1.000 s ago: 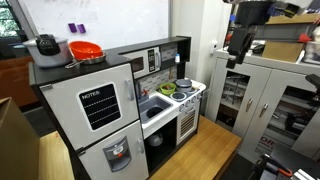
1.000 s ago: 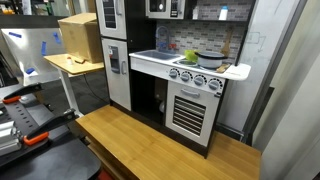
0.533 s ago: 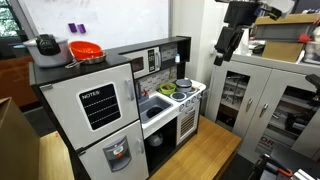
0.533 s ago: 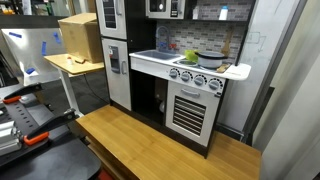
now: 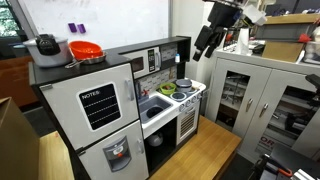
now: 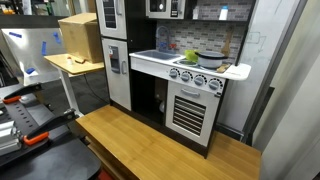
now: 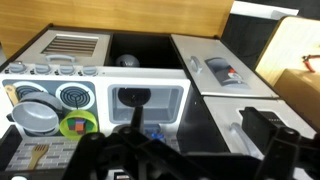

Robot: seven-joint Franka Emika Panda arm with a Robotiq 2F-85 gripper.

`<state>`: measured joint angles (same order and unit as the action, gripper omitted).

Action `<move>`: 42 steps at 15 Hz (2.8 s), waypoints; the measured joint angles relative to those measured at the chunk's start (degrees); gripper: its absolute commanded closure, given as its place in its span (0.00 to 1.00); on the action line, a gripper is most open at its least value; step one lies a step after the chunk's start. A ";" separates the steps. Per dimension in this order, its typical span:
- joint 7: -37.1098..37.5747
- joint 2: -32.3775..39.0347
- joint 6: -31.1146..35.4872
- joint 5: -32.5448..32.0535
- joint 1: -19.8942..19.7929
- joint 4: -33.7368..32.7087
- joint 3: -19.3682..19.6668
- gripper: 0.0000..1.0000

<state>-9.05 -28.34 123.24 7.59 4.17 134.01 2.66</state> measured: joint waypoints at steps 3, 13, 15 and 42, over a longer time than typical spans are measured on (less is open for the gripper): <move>2.02 4.57 12.68 -1.15 -0.18 -1.40 -0.77 0.00; 4.23 20.83 29.57 -6.19 -4.08 -9.58 0.04 0.00; 4.23 20.93 29.57 -6.19 -4.07 -10.02 0.00 0.00; 17.78 53.18 29.02 -10.51 -3.11 -41.70 1.48 0.00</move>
<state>8.74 24.84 152.26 -2.92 1.06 92.30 4.15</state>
